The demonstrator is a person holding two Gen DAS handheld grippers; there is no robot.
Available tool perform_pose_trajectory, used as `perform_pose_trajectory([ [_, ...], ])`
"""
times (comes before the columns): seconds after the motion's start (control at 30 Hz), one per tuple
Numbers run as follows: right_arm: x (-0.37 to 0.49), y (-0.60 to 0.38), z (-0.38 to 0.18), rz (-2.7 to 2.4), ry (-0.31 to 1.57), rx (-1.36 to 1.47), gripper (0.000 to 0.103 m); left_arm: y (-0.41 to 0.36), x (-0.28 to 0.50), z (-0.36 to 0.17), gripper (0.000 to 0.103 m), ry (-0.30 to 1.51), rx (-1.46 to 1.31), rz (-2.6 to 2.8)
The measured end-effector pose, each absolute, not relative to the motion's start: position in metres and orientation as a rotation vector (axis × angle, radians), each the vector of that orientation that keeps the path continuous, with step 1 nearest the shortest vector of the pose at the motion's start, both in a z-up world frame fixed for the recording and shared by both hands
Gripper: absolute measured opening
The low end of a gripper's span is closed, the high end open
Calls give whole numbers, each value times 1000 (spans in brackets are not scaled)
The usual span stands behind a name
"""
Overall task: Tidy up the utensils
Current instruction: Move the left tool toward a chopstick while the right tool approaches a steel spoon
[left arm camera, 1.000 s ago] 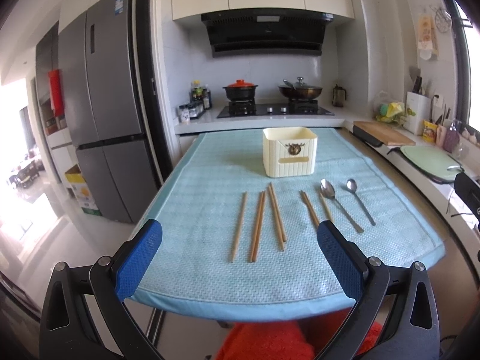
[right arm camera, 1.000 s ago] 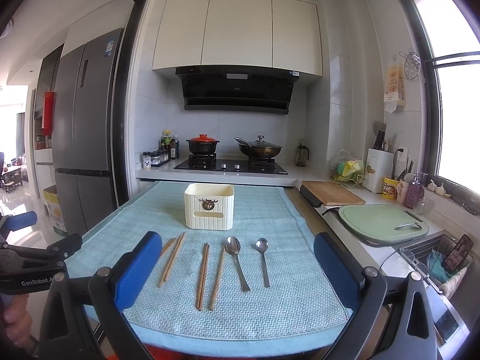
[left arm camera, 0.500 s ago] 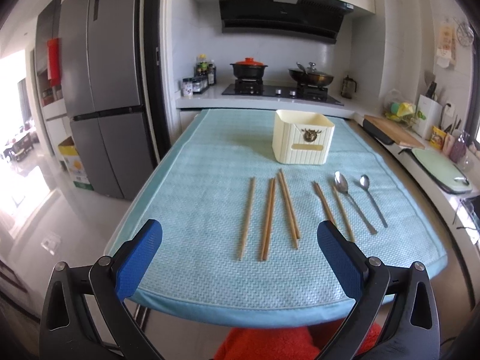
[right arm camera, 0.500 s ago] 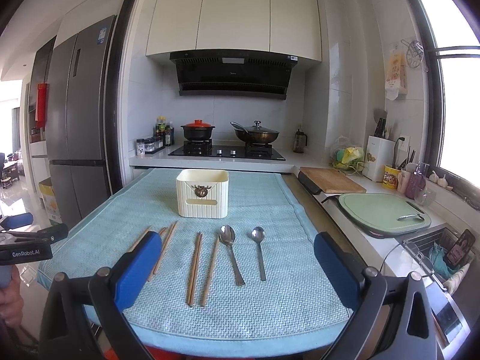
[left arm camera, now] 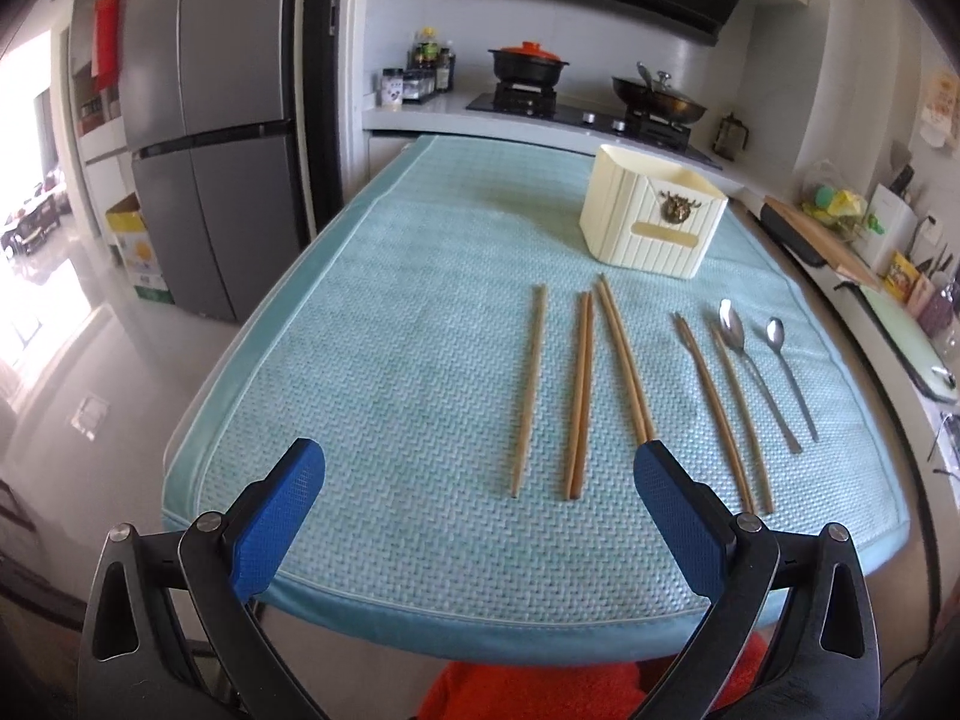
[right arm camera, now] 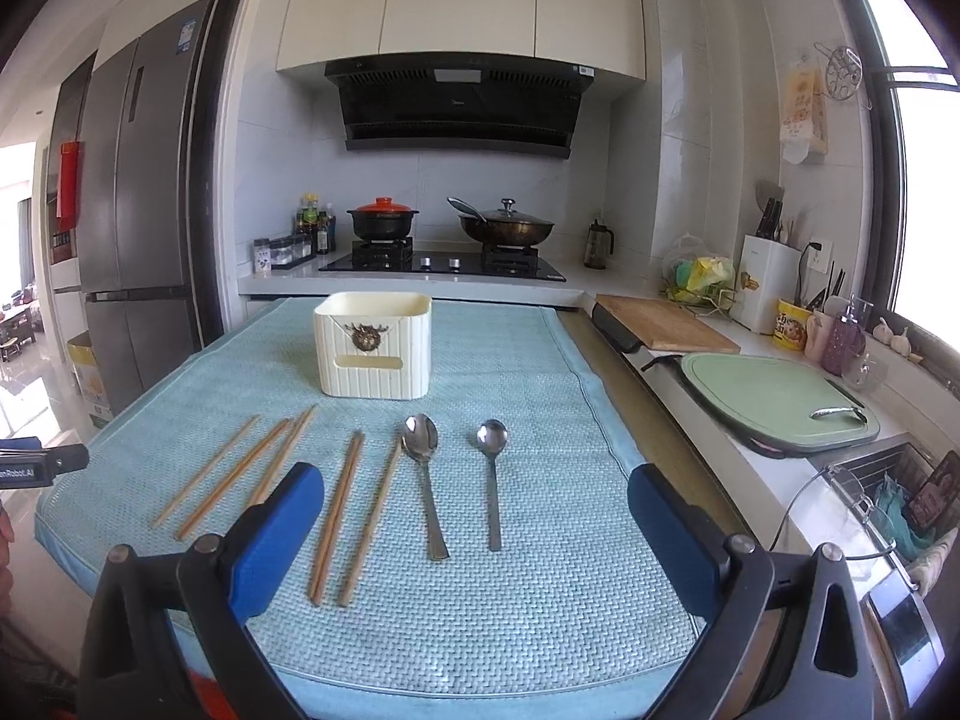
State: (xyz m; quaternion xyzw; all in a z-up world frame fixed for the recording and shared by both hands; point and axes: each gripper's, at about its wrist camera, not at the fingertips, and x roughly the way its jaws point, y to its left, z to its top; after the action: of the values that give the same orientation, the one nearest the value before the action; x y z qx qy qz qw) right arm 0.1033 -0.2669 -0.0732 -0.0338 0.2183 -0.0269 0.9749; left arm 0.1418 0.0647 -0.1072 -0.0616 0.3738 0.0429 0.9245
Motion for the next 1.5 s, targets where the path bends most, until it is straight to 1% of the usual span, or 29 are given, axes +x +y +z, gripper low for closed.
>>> perform_pose_trajectory([
  [0.13,143,-295,-107,-79,563,-32,103,62,168,-121,103,814,-25,124],
  [0.23,177,-309,-134,-78,661,4,103,62,190,-132,103,823,-11,80],
  [0.33,205,-315,-155,-60,743,22,99,62,216,-140,103,835,-26,3],
  [0.4,219,-318,-162,-43,773,48,99,58,237,-146,103,859,-12,-29],
  [0.6,243,-316,-163,3,798,97,99,47,295,-172,102,907,80,-57],
  [0.73,260,-319,-162,23,801,114,99,52,326,-186,101,951,57,-55],
  [0.93,300,-323,-182,58,875,85,99,45,350,-206,97,1004,82,-47],
  [1.0,314,-321,-193,73,898,65,98,45,350,-209,98,991,76,-56],
  [1.03,320,-320,-199,72,906,48,97,46,351,-209,98,986,67,-54],
  [1.07,326,-319,-204,72,916,33,93,47,352,-209,98,989,56,-53],
  [1.13,338,-318,-214,74,938,20,89,50,356,-210,100,985,47,-54],
  [1.3,365,-309,-218,73,940,-44,89,54,362,-210,100,994,59,-75],
  [1.4,385,-303,-217,81,960,-61,89,55,374,-209,96,1025,66,-93],
  [1.43,391,-300,-216,81,962,-63,87,53,375,-208,91,1030,70,-104],
  [1.47,397,-298,-215,81,964,-68,78,50,376,-206,84,1035,75,-116],
  [1.5,402,-295,-214,90,972,-65,74,46,376,-205,81,1040,81,-124],
])
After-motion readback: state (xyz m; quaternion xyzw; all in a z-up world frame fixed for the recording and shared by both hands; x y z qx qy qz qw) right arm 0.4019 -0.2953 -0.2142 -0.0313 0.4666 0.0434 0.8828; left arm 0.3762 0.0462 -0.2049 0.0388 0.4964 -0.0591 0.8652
